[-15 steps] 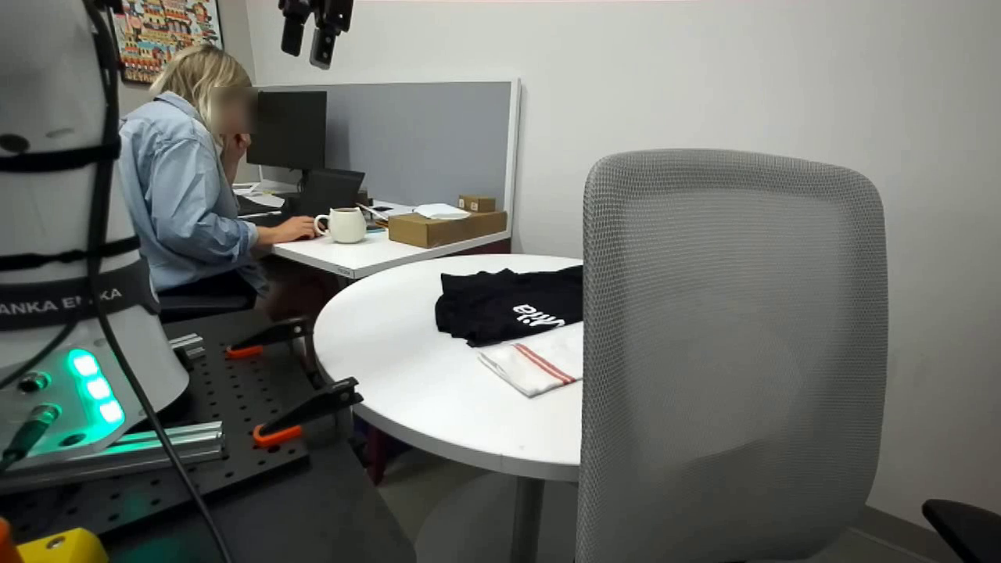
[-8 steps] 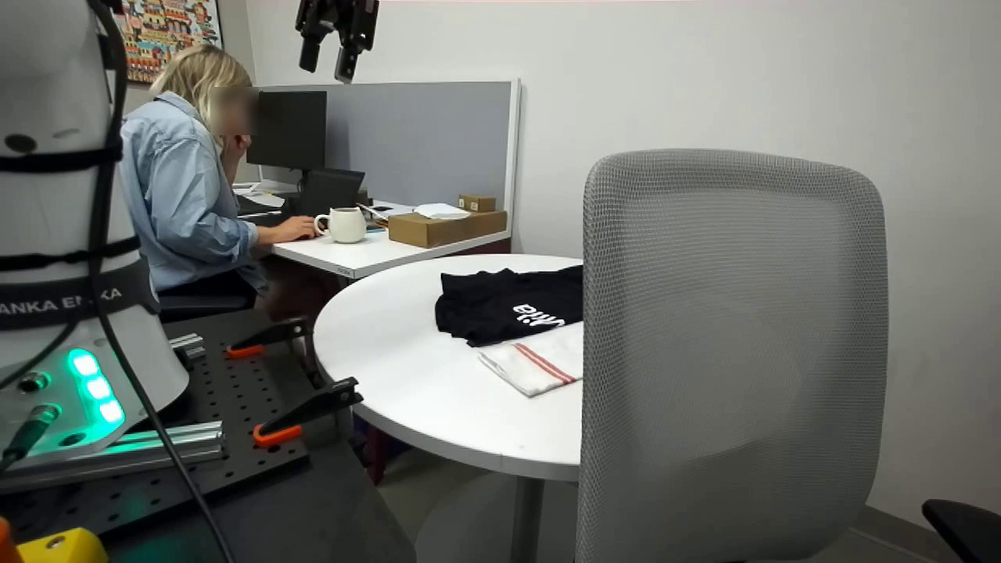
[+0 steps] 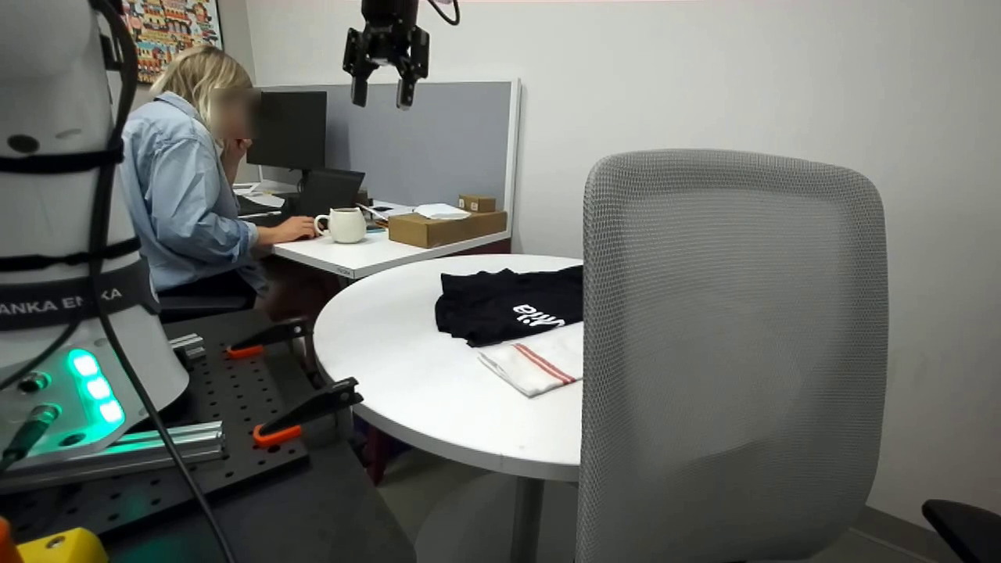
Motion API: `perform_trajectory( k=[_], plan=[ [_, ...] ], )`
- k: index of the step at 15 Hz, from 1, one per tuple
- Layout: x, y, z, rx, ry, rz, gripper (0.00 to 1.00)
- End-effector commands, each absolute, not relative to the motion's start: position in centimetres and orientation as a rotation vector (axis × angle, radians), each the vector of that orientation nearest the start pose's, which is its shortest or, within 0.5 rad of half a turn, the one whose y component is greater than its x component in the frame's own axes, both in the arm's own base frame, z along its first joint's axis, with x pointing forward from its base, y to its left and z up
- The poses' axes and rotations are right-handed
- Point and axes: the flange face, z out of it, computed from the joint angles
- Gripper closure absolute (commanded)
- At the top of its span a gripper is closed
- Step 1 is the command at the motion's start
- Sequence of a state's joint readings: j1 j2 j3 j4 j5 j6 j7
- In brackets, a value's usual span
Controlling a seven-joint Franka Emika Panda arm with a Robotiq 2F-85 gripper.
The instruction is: Unfold the black t-shirt, hang the t-shirt on the backrest of the grey chair, fold the red and white towel three times over
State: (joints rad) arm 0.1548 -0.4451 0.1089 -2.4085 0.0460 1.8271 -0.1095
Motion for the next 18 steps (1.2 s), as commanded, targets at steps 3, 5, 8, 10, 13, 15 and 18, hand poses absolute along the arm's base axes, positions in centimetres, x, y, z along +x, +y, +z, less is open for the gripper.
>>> perform_trajectory(
  k=[3,5,8,10,13,15,18],
  plan=[
    [43.1,12.3,41.4,-3.158,-0.732,0.150,0.00],
    [44.5,13.1,39.3,-3.181,-0.801,0.117,0.00],
    [46.6,14.2,36.5,-3.219,-0.944,0.010,0.00],
    [47.9,14.9,34.8,-3.221,-1.023,-0.029,0.00],
    [49.3,15.9,32.1,-3.209,-1.109,-0.044,0.00],
    [49.9,16.7,30.4,-3.196,-1.151,-0.021,0.00],
    [50.4,18.2,28.3,-3.171,-1.200,0.023,0.00]
  ],
)
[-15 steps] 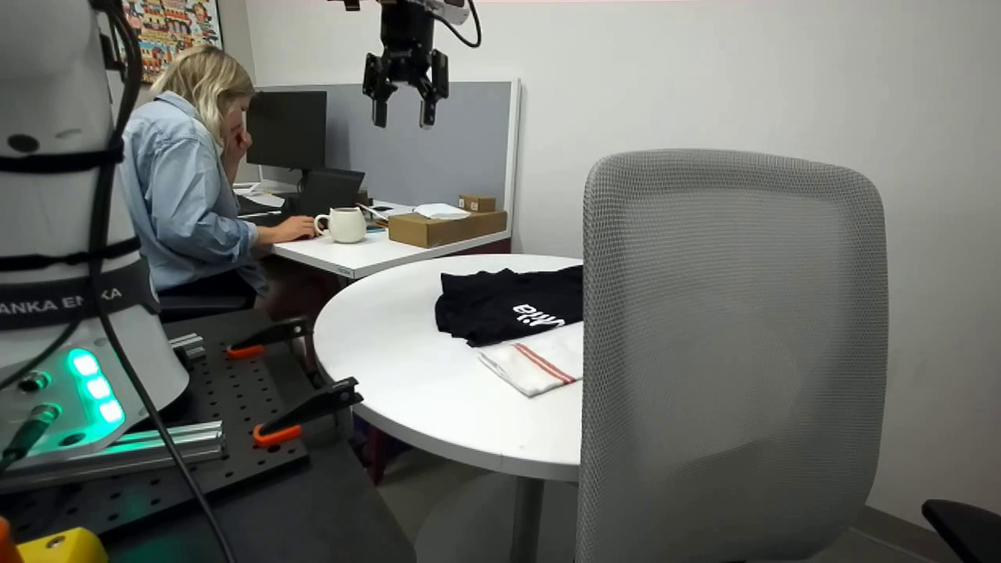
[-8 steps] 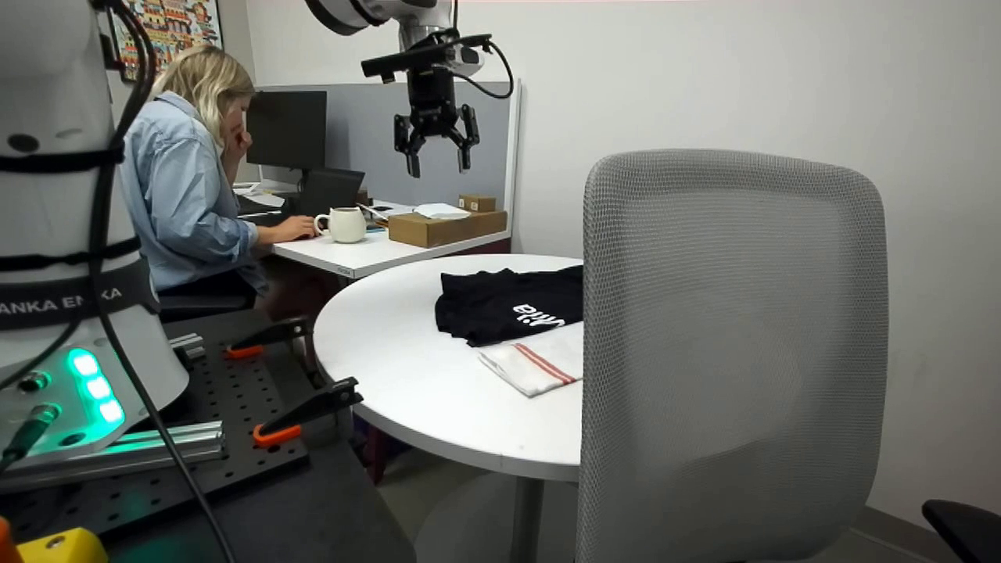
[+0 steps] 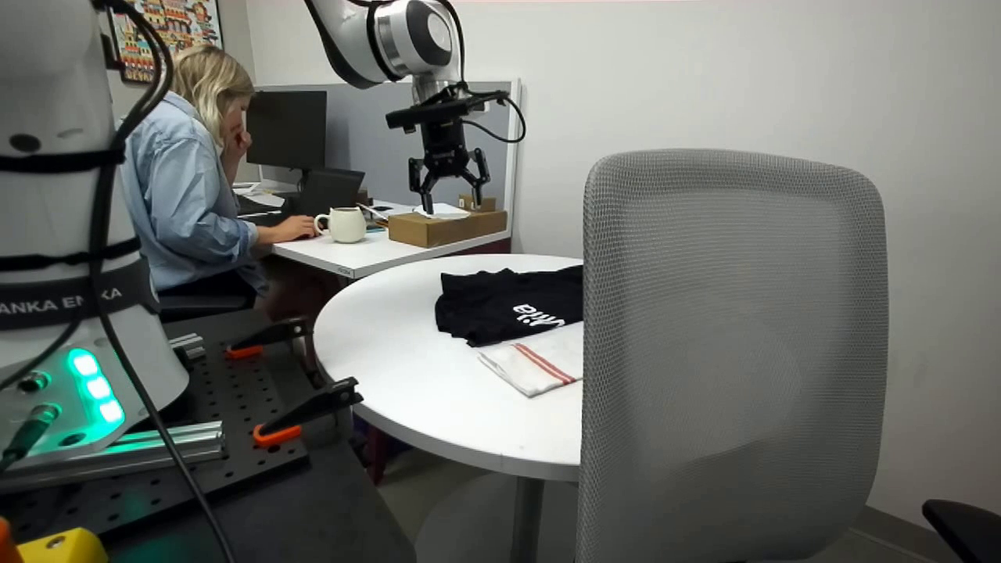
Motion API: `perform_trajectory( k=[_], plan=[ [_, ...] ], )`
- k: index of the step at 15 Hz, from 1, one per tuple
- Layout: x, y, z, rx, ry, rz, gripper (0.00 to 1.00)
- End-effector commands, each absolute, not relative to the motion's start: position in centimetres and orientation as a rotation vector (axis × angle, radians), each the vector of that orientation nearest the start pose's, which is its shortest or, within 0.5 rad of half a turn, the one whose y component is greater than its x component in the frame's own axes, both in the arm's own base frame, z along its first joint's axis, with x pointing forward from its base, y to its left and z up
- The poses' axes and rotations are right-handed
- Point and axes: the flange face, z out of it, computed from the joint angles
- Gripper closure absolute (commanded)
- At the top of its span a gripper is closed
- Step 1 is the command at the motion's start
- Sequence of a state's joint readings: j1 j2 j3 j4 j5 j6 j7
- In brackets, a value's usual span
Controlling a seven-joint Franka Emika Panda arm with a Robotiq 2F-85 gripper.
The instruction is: Unfold the black t-shirt, hang the t-shirt on the backrest of the grey chair, fold the red and white towel three times over
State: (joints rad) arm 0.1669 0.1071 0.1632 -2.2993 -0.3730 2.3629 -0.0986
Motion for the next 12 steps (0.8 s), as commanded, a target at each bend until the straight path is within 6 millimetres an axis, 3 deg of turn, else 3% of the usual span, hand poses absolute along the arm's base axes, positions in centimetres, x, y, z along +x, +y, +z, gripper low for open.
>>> perform_trajectory(
  k=[1,12],
  plan=[
    [50.5,18.7,27.5,-3.162,-1.222,0.041,0.00],
    [52.1,22.1,19.1,-3.179,-1.396,0.168,0.00]
  ],
)
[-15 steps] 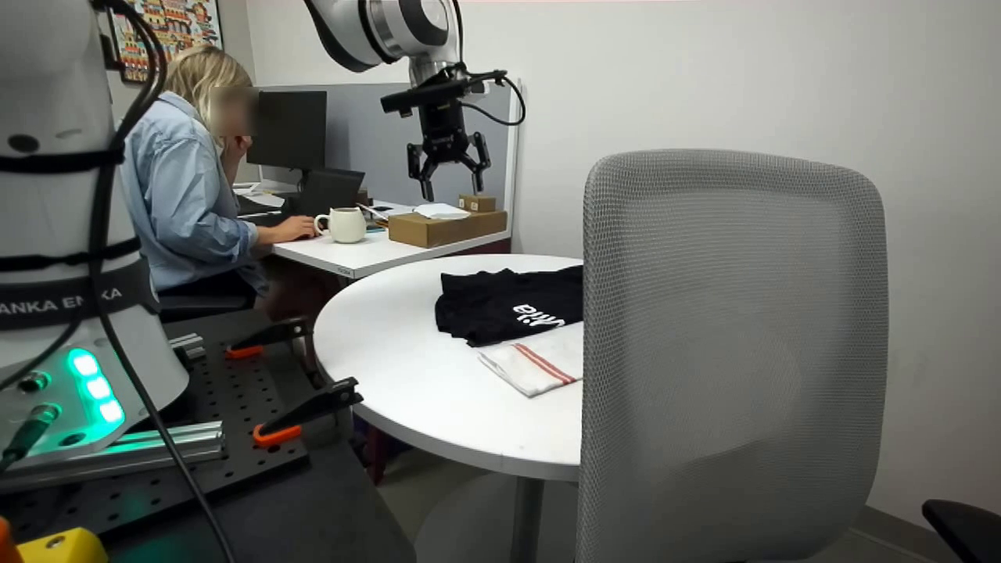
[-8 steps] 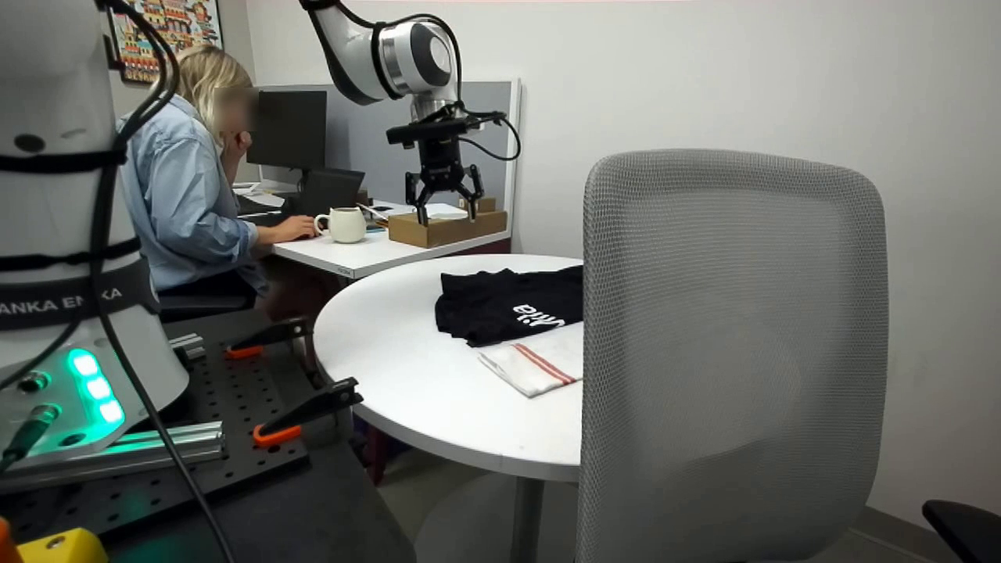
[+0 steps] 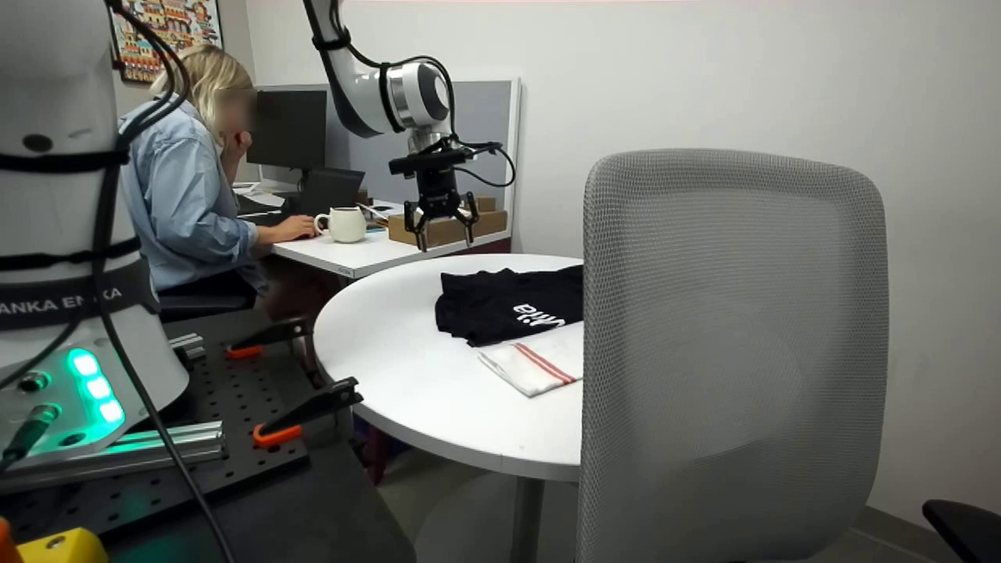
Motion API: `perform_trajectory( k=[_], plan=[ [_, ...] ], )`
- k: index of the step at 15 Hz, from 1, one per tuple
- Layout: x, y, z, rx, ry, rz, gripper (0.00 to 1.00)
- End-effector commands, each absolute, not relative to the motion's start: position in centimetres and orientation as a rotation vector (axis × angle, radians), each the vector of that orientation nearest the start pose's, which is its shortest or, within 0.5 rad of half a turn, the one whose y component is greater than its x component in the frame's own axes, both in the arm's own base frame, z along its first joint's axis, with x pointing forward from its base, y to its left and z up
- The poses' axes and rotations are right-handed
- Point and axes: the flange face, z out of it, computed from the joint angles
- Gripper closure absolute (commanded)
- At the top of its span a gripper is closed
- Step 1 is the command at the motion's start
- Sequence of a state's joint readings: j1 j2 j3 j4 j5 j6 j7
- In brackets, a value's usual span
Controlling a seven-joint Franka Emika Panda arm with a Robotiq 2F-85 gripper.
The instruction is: Unfold the black t-shirt, hang the t-shirt on the backrest of the grey chair, fold the red and white towel three times over
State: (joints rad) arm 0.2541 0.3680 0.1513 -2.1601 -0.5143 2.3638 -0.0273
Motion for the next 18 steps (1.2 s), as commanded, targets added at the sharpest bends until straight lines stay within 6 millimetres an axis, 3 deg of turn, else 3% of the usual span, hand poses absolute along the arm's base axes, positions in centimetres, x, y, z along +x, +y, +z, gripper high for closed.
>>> perform_trajectory(
  k=[1,9,10,12,13,15,18],
  plan=[
    [52.2,22.3,18.2,-3.183,-1.401,0.180,0.00],
    [53.3,24.3,14.6,-3.182,-1.412,0.222,0.05],
    [53.4,24.4,14.3,-3.185,-1.416,0.224,0.12],
    [53.5,24.4,13.7,-3.193,-1.419,0.226,0.37],
    [53.5,24.4,13.4,-3.194,-1.416,0.228,0.43],
    [53.5,24.3,12.8,-3.201,-1.412,0.234,0.47],
    [53.6,24.3,12.0,-3.211,-1.396,0.243,0.43]
  ],
)
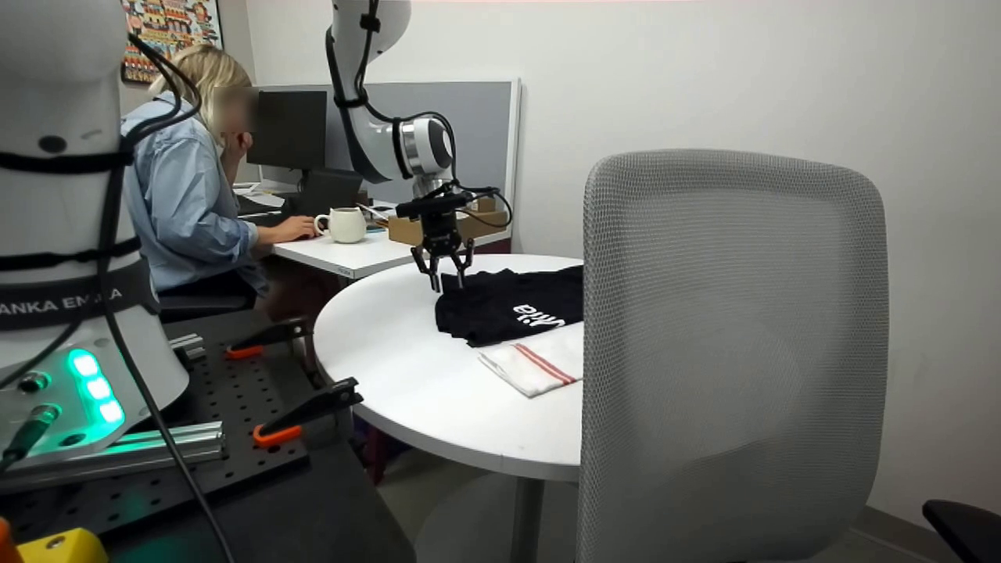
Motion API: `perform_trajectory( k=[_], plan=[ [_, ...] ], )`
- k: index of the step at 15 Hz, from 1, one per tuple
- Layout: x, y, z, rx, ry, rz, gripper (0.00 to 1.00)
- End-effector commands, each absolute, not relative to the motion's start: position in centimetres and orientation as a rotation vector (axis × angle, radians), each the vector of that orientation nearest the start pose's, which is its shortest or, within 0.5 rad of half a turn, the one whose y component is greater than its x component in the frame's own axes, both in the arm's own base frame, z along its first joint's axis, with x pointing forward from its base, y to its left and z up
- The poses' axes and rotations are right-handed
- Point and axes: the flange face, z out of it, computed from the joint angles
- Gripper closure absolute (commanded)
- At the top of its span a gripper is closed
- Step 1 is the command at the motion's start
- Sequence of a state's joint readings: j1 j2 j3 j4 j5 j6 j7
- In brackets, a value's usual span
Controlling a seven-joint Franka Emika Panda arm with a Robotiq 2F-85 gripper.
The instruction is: Unfold the black t-shirt, hang the t-shirt on the backrest of the grey chair, fold the red and white towel three times over
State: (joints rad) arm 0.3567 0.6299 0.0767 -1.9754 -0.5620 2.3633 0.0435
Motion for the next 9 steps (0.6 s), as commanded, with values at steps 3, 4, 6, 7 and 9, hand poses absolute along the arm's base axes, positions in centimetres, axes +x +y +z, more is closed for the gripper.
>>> perform_trajectory(
  k=[3,4,6,7,9],
  plan=[
    [53.3,24.6,11.7,-3.214,-1.386,0.247,0.78],
    [53.2,24.8,11.7,-3.213,-1.390,0.244,0.87],
    [53.0,25.2,12.1,-3.210,-1.403,0.235,1.00],
    [52.9,25.4,12.4,-3.208,-1.407,0.229,1.00],
    [52.9,25.7,13.1,-3.205,-1.409,0.212,1.00]
  ],
)
